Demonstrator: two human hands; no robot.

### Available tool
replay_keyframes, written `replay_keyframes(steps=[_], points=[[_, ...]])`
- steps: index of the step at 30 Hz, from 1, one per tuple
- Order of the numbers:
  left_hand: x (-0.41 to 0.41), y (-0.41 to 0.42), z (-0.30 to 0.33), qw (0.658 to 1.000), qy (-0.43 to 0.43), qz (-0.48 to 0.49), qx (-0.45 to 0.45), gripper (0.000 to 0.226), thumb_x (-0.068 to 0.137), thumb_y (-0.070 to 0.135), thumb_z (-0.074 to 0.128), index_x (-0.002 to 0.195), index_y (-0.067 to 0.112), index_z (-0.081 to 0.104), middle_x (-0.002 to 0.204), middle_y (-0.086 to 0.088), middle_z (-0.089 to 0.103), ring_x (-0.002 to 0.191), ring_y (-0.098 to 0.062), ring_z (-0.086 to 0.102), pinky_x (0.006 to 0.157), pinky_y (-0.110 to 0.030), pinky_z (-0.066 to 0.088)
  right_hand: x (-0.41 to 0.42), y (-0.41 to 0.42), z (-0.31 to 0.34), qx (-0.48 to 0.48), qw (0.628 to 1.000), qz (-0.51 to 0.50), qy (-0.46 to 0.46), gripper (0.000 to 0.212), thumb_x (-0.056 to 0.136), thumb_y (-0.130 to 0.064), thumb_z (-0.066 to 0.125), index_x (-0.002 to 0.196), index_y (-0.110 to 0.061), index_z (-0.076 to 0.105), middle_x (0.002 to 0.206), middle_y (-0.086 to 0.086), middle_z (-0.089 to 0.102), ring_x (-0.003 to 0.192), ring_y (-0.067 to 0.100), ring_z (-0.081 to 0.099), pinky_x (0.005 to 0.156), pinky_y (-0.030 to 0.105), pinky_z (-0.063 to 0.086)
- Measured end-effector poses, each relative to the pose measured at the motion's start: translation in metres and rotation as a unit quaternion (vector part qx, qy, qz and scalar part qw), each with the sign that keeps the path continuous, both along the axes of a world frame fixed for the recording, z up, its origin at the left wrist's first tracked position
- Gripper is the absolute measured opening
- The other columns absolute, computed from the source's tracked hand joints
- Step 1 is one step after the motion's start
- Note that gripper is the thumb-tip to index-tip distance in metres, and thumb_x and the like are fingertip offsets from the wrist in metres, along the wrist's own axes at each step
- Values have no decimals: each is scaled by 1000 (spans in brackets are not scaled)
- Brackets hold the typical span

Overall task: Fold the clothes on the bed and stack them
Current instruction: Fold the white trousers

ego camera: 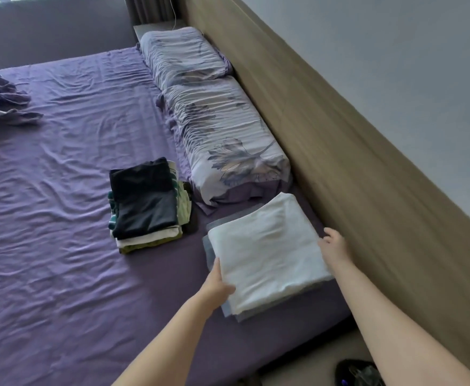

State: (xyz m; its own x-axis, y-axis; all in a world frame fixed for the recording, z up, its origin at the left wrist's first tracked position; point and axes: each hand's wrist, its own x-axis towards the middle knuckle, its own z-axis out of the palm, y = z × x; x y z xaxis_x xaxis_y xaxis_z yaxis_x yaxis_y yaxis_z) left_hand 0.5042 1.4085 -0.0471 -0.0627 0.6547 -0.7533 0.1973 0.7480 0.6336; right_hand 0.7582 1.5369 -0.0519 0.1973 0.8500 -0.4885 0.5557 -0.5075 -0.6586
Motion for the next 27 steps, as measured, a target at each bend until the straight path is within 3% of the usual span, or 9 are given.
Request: replay_keyframes(steps=[1, 3, 5, 7, 10, 15, 18, 23, 27], points=[[4, 0, -4, 997, 51, -59, -12, 76, 90, 7, 52, 152, 23, 13, 153, 2, 27, 137, -26, 32, 109, -35, 34, -3, -4, -3, -12, 1000, 20, -16, 50, 93, -19, 50, 142, -15, 40, 137, 11, 51, 122, 28, 51, 103, 45, 40], [13, -2, -11, 965, 173, -198, -20, 72, 96, 19, 47, 153, 28, 4, 161, 3, -2, 146, -29, 8, 115, -37, 21, -12, -16, -7, -35, 990, 112, -74, 54, 93, -24, 51, 145, -22, 37, 144, 7, 46, 128, 28, 45, 102, 40, 39], [22, -5, -19, 903, 276, -328, 28, 69, 98, 25, 44, 152, 33, 2, 160, 5, -11, 147, -27, -6, 118, -46, 12, -25, -29, -12, -61, 943, 272, -183, 62, 94, -34, 52, 149, -32, 23, 155, 2, 26, 139, 30, 27, 107, 43, 32], [30, -3, -29, 860, 315, -398, 56, 70, 97, 29, 44, 152, 37, 0, 159, 4, -16, 147, -27, -13, 118, -52, 5, -38, -41, -23, -87, 894, 374, -232, 71, 93, -43, 51, 149, -42, 8, 160, 0, 3, 146, 28, 4, 112, 50, 21], [37, 5, -49, 851, 320, -415, 12, 72, 96, 35, 45, 152, 35, 0, 159, 1, -17, 146, -27, -16, 116, -56, 3, -49, -54, -45, -142, 871, 406, -238, 83, 87, -48, 53, 148, -45, -3, 160, 0, -10, 146, 28, -8, 112, 56, 13], [32, 14, -67, 851, 305, -426, -30, 73, 93, 31, 50, 152, 32, 7, 160, 1, -12, 147, -27, -11, 114, -60, 8, -55, -62, -67, -156, 855, 410, -278, 87, 85, -49, 53, 148, -44, -6, 160, 0, -10, 146, 29, -6, 110, 58, 12], [31, 14, -53, 862, 311, -399, -10, 60, 95, 27, 46, 149, 24, 22, 158, -1, 11, 146, -29, 5, 115, -55, 13, -60, -61, -57, -158, 854, 407, -284, 82, 88, -44, 52, 149, -41, -3, 160, 1, -6, 146, 28, -1, 111, 56, 15], [15, -5, -15, 889, 337, -311, -5, 47, 93, 18, 40, 140, 20, 35, 128, -3, 57, 119, -28, 50, 111, -45, 24, -82, -68, -20, -127, 844, 429, -296, 64, 94, -30, 42, 150, -28, 12, 148, 3, 34, 135, 26, 30, 111, 53, 19], [-28, -30, 18, 892, 377, -250, -7, 38, 92, 28, 43, 129, 19, 44, 120, 0, 60, 111, -26, 55, 98, -40, 34, -117, -80, 15, -84, 829, 473, -285, 51, 95, -32, 42, 143, -23, 28, 142, 0, 43, 132, 26, 36, 112, 55, 17]])
